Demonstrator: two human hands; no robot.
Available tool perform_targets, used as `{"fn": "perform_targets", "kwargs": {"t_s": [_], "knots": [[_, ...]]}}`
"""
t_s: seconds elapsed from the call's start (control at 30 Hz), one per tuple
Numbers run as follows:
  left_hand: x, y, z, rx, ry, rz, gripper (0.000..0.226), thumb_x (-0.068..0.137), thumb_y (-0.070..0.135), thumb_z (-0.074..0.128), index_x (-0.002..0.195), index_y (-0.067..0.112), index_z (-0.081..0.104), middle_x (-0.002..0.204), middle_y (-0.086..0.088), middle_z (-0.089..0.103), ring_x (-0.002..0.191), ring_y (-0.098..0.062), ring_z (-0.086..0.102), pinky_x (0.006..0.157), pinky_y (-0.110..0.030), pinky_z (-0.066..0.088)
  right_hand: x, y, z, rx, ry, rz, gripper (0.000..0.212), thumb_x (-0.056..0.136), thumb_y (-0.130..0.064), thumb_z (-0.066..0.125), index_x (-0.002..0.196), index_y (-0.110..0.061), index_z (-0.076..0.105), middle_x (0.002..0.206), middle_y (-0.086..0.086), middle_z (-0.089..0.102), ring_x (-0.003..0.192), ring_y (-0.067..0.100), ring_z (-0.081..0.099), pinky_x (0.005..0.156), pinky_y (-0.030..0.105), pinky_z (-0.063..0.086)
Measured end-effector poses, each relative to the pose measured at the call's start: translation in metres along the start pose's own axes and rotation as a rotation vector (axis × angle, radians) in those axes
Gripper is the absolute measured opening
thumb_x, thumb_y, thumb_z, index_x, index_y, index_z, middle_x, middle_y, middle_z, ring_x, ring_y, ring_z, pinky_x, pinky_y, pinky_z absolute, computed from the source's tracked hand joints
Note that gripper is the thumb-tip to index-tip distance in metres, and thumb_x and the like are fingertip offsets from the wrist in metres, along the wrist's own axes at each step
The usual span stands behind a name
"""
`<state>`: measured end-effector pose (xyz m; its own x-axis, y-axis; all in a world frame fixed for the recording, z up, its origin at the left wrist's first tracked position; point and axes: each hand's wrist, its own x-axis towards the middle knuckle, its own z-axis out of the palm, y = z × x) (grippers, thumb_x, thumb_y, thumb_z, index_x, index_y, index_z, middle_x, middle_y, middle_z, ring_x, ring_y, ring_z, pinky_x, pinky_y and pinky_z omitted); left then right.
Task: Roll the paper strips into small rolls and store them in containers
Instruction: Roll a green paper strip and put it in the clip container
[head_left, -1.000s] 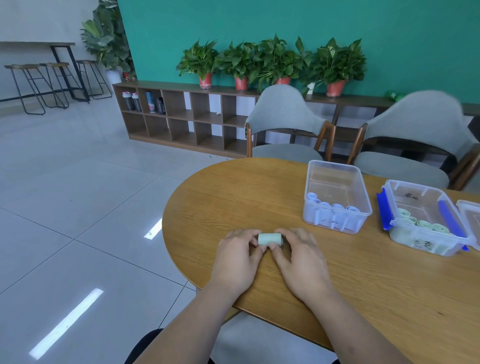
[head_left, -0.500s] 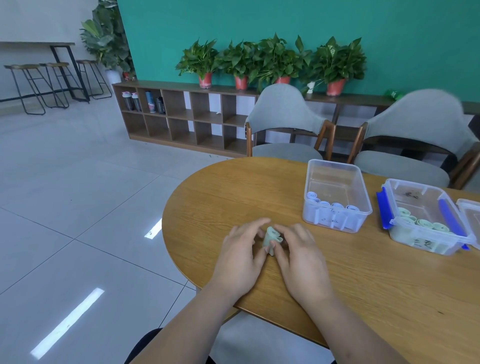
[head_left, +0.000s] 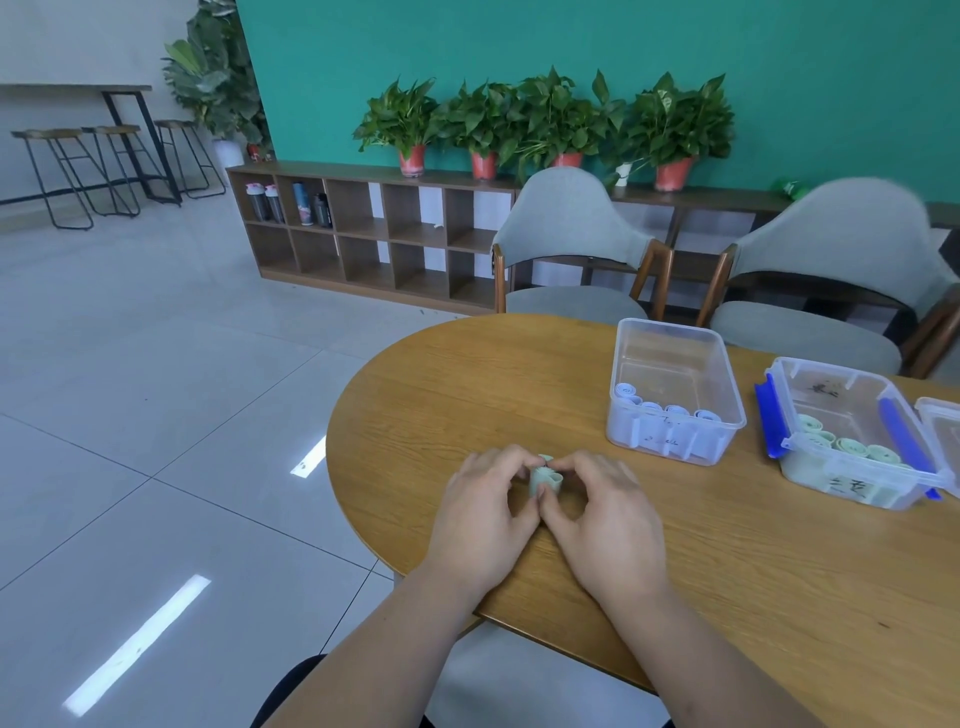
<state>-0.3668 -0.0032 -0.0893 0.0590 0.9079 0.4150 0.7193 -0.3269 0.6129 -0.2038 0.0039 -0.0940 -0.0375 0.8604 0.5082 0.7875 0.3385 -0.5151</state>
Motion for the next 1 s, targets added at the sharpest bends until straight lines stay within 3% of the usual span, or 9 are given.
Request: {"fn": "perform_targets", "kwargs": {"t_s": [0.17,0.33,0.43,0.57,0.63,0.7,0.83,1.0], "knots": [[-0.001,0.001,-0.002,0.007,0.000,0.006,0.024,0.096,0.041,0.068,0.118,0.044,0.058,0.106,0.023,0.062,0.100,0.001,0.053,0.088,-0.034,0.051,-0.001,0.001,0.000,0.054,-0.038,0.025,0.025,0.089,-0.040,0.073,0.110,-0.041,0.060,0.094,-0.022,0.067,0.093,0.003,0.065,0.069,0.037,0.056],[0.000,-0.002,-0.004,-0.189,-0.050,-0.069,0.037,0.096,0.029,0.067,0.128,0.045,0.057,0.103,0.020,0.068,0.099,-0.004,0.064,0.090,-0.026,0.052,-0.001,0.003,0.000,0.109,-0.038,0.017,0.035,0.093,-0.033,0.073,0.123,-0.039,0.056,0.104,-0.018,0.072,0.095,-0.004,0.067,0.079,0.030,0.058],[0.003,0.002,-0.008,-0.279,-0.091,-0.183,0.039,0.101,0.042,0.064,0.139,0.043,0.056,0.104,0.019,0.072,0.101,-0.002,0.064,0.091,-0.020,0.050,-0.001,0.004,-0.001,0.152,-0.022,0.047,0.043,0.093,-0.030,0.075,0.130,-0.036,0.055,0.110,-0.017,0.072,0.097,-0.005,0.067,0.084,0.029,0.059],[0.016,0.014,-0.017,-0.370,-0.178,-0.325,0.030,0.100,0.053,0.062,0.113,0.029,0.074,0.096,0.014,0.076,0.090,0.003,0.067,0.083,-0.017,0.049,-0.003,0.001,-0.006,0.224,-0.017,0.077,0.046,0.093,-0.027,0.076,0.133,-0.037,0.054,0.115,-0.016,0.070,0.099,-0.002,0.067,0.088,0.032,0.059],[0.027,0.023,-0.023,-0.451,-0.199,-0.414,0.029,0.096,0.053,0.068,0.102,0.026,0.075,0.092,0.008,0.077,0.089,-0.009,0.072,0.079,-0.020,0.049,-0.004,-0.002,-0.010,0.225,-0.015,0.078,0.046,0.093,-0.028,0.075,0.133,-0.038,0.053,0.118,-0.018,0.069,0.100,-0.003,0.066,0.088,0.031,0.058],[0.035,0.034,-0.029,-0.552,-0.247,-0.540,0.029,0.093,0.049,0.074,0.106,0.022,0.073,0.095,0.003,0.080,0.094,-0.018,0.076,0.080,-0.023,0.051,-0.003,-0.004,-0.017,0.200,-0.019,0.070,0.045,0.094,-0.031,0.073,0.133,-0.040,0.052,0.119,-0.023,0.068,0.102,-0.004,0.065,0.087,0.030,0.058],[0.049,0.053,-0.035,-0.897,-0.403,-0.829,0.035,0.087,0.034,0.084,0.115,0.019,0.069,0.101,-0.005,0.081,0.106,-0.022,0.075,0.096,-0.037,0.057,0.003,-0.004,-0.042,0.178,-0.048,0.047,0.043,0.096,-0.034,0.071,0.133,-0.040,0.051,0.123,-0.026,0.067,0.108,-0.007,0.065,0.090,0.028,0.056],[0.055,0.081,-0.025,-1.041,-0.525,-0.856,0.058,0.079,0.029,0.092,0.128,0.012,0.065,0.115,-0.020,0.076,0.108,-0.030,0.075,0.097,-0.045,0.061,0.002,0.005,-0.083,0.155,-0.019,0.046,0.040,0.096,-0.024,0.071,0.127,-0.041,0.053,0.119,-0.030,0.067,0.097,-0.004,0.067,0.086,0.031,0.057]]}}
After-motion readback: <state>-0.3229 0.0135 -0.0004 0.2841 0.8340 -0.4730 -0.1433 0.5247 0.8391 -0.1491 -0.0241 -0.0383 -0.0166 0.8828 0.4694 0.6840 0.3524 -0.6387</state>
